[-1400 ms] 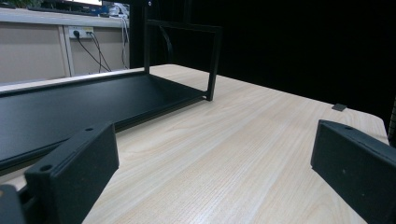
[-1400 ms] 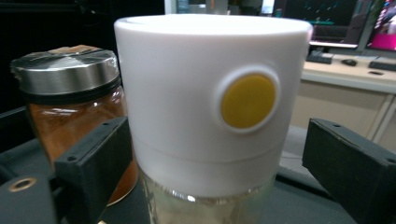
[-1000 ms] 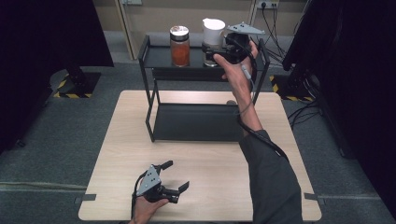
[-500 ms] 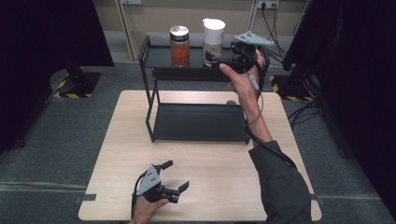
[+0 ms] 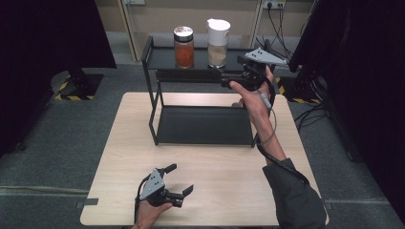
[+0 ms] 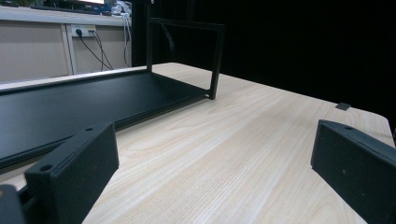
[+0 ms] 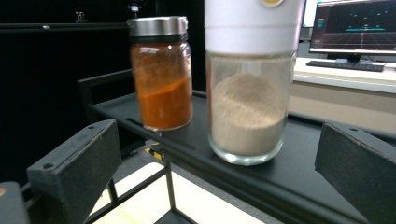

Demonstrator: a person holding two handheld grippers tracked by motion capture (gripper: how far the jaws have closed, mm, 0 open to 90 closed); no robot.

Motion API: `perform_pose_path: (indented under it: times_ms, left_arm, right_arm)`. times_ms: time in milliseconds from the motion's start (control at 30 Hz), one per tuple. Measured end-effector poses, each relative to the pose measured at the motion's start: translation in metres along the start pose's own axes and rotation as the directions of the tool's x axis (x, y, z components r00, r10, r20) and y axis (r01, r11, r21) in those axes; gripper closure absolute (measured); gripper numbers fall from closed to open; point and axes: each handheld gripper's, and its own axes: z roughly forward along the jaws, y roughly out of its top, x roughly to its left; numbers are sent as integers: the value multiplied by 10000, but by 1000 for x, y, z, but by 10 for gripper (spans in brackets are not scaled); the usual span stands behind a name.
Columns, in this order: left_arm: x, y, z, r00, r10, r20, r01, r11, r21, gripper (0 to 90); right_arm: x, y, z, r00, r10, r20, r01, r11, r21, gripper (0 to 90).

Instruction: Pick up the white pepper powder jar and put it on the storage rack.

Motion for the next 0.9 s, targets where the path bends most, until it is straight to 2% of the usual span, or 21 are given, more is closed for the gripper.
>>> perform_pose_path:
  times_ms: [133,267,367,467,733,900]
  left_arm:
    - [0,0,0,10000,-9,-11,9,10000,0,0]
    - [1,-1,0,9998,-208,41,208,9998,12,0]
    - [1,-1,0,9998,-210,21,210,9998,3,0]
    - [1,-1,0,9998,-208,9,208,9998,15,0]
    - [1,0,0,9999,-163,10,163,9999,-1,0]
    - [1,-1,0,9999,-143,-1,143,9999,6,0]
  right_arm:
    - [0,-10,-7,9997,-59,-219,58,10000,-59,7]
    - [1,-18,-15,9994,-103,-320,98,9998,-145,7]
    - [1,-24,-19,9989,-106,-448,96,9997,-215,7]
    - [3,-29,-23,9982,-302,-515,291,9993,-219,7]
    - [7,-50,-36,9935,-285,-1103,239,9988,-429,7]
    - [10,-64,-43,9917,-301,-1246,252,9989,-404,7]
